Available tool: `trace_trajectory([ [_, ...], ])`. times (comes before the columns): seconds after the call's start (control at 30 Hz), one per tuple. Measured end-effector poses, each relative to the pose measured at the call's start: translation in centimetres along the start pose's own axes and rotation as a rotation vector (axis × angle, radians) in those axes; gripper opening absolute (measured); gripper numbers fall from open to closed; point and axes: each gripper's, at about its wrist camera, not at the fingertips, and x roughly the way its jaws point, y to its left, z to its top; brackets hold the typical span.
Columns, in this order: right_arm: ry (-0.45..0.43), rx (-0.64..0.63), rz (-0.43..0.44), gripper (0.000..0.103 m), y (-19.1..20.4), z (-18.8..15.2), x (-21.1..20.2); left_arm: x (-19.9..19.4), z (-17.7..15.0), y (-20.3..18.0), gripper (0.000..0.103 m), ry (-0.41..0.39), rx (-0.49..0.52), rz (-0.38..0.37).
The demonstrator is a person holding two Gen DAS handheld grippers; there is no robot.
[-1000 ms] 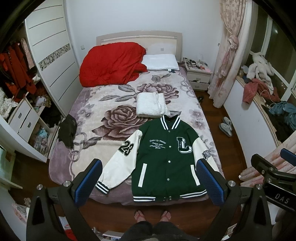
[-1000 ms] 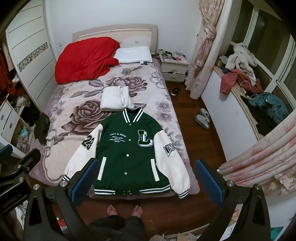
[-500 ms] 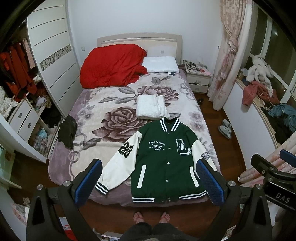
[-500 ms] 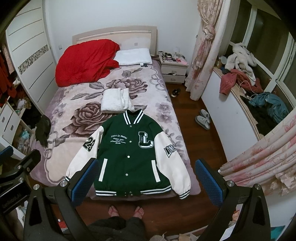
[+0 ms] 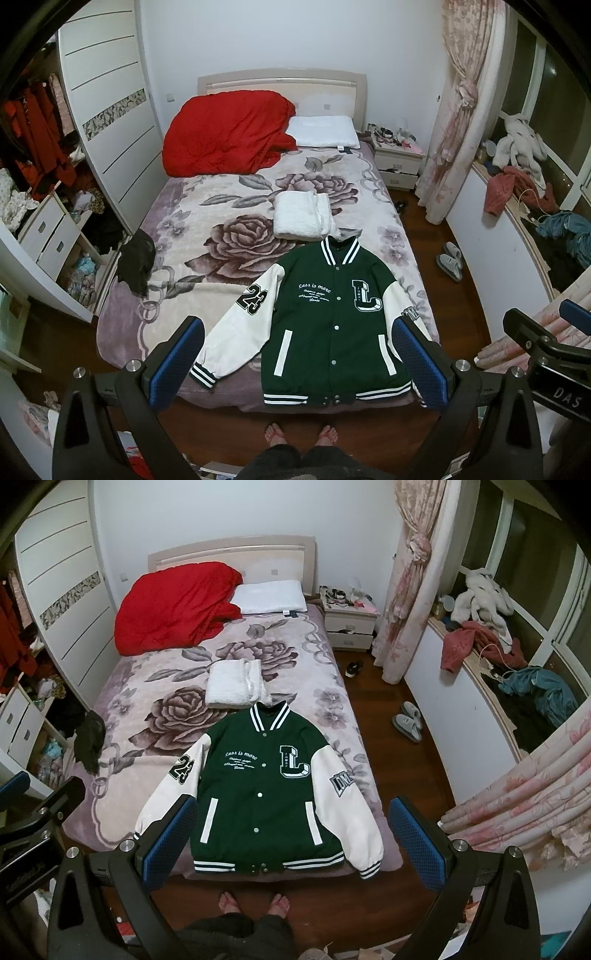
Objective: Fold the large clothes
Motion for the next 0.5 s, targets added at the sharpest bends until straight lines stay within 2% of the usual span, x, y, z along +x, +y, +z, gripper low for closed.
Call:
trace_trajectory([
  [0.5, -0.010, 0.002, 0.002, 0.103, 0.10, 0.26, -0.44, -0.18, 0.26, 0.25, 0.103, -0.006, -0.001, -0.002],
])
